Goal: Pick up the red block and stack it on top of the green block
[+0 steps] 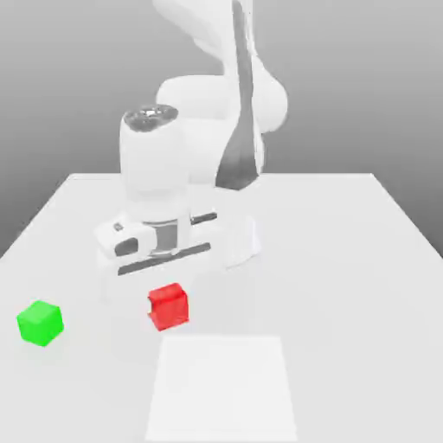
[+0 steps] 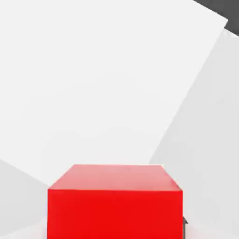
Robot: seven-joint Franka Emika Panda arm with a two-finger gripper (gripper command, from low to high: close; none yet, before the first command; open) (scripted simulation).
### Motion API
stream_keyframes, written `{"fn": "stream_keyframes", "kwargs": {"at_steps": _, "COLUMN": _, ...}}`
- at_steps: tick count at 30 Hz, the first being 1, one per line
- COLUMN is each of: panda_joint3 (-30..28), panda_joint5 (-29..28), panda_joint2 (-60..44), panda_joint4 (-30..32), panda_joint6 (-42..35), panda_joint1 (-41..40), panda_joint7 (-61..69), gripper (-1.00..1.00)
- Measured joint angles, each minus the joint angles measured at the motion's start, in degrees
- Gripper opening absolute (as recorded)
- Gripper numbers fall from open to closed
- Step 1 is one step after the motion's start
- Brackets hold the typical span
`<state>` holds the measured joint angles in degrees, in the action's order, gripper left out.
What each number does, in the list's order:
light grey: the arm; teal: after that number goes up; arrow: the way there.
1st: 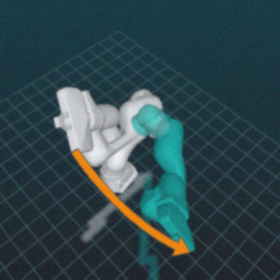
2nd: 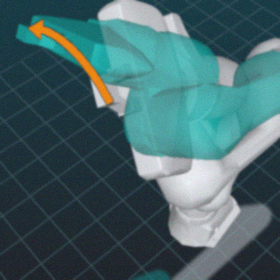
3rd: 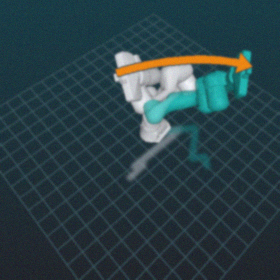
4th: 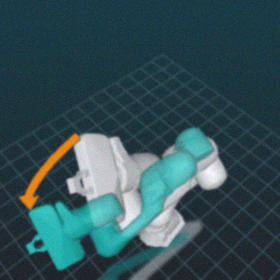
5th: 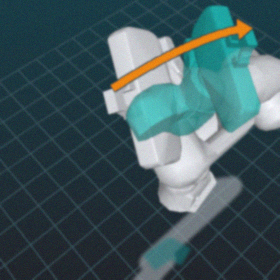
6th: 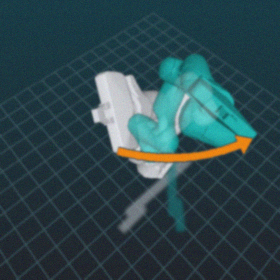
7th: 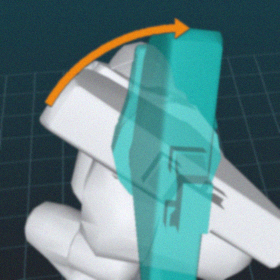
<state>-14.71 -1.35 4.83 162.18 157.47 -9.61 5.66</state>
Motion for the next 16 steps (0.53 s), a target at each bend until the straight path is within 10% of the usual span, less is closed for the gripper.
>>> {"fn": "stream_keyframes", "kwargs": {"at_steps": 7, "panda_joint3": -9.3, "panda_joint5": 0.6, "panda_joint2": -3.6, "panda_joint4": -8.7, "panda_joint6": -5.2, "panda_joint1": -14.6, "panda_joint7": 19.1, "gripper": -1.0}}
{"fn": "stream_keyframes", "kwargs": {"at_steps": 12, "panda_joint3": -5.2, "panda_joint5": 9.9, "panda_joint2": -13.3, "panda_joint4": -10.2, "panda_joint6": 2.2, "panda_joint1": -17.2, "panda_joint7": 27.8, "gripper": -1.0}}
{"fn": "stream_keyframes", "kwargs": {"at_steps": 13, "panda_joint3": -4.1, "panda_joint5": 11.6, "panda_joint2": -14.9, "panda_joint4": -10.3, "panda_joint6": 3.6, "panda_joint1": -17.9, "panda_joint7": 29.1, "gripper": 1.0}}
{"fn": "stream_keyframes", "kwargs": {"at_steps": 16, "panda_joint3": -4.1, "panda_joint5": 11.6, "panda_joint2": -14.9, "panda_joint4": -10.3, "panda_joint6": 3.6, "panda_joint1": -17.9, "panda_joint7": 29.1, "gripper": 1.0}}
